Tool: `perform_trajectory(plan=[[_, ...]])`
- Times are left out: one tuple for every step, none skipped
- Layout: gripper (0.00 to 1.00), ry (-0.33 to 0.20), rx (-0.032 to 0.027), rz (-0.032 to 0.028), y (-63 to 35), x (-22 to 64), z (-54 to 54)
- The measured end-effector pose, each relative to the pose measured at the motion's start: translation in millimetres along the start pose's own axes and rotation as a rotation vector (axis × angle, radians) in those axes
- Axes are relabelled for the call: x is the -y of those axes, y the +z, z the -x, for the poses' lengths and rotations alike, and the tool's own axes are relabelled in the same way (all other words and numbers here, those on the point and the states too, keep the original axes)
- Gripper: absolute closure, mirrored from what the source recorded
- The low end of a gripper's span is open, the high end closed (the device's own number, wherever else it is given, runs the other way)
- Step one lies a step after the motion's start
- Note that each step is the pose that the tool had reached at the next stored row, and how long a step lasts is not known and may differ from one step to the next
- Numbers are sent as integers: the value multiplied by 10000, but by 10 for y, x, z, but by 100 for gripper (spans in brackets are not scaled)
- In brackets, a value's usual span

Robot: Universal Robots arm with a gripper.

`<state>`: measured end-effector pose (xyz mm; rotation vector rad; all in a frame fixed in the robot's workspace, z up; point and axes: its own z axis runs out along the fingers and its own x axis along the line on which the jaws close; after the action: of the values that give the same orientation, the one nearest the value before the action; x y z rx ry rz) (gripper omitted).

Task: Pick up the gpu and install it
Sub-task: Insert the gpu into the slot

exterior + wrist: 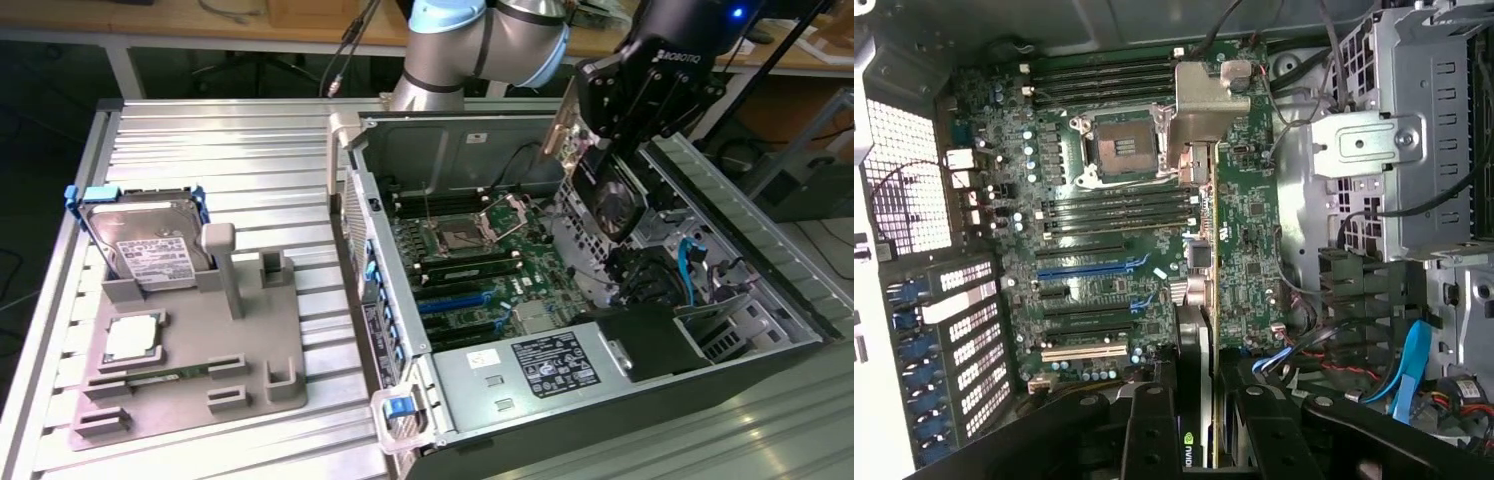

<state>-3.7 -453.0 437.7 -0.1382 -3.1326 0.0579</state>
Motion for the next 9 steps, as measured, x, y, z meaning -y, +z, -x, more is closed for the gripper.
perform_trajectory(plan=[[73, -142, 6, -1, 0, 0, 0], [73, -327, 12, -2, 0, 0, 0], [73, -465, 18, -2, 0, 0, -1], [73, -651, 24, -2, 0, 0, -1], [73, -776, 29, -3, 0, 0, -1], [73, -1432, 54, -4, 1, 0, -2], [73, -1913, 71, -7, 0, 0, -3], [73, -2300, 86, -8, 0, 0, -3], [73, -2686, 100, -10, 0, 0, -3]])
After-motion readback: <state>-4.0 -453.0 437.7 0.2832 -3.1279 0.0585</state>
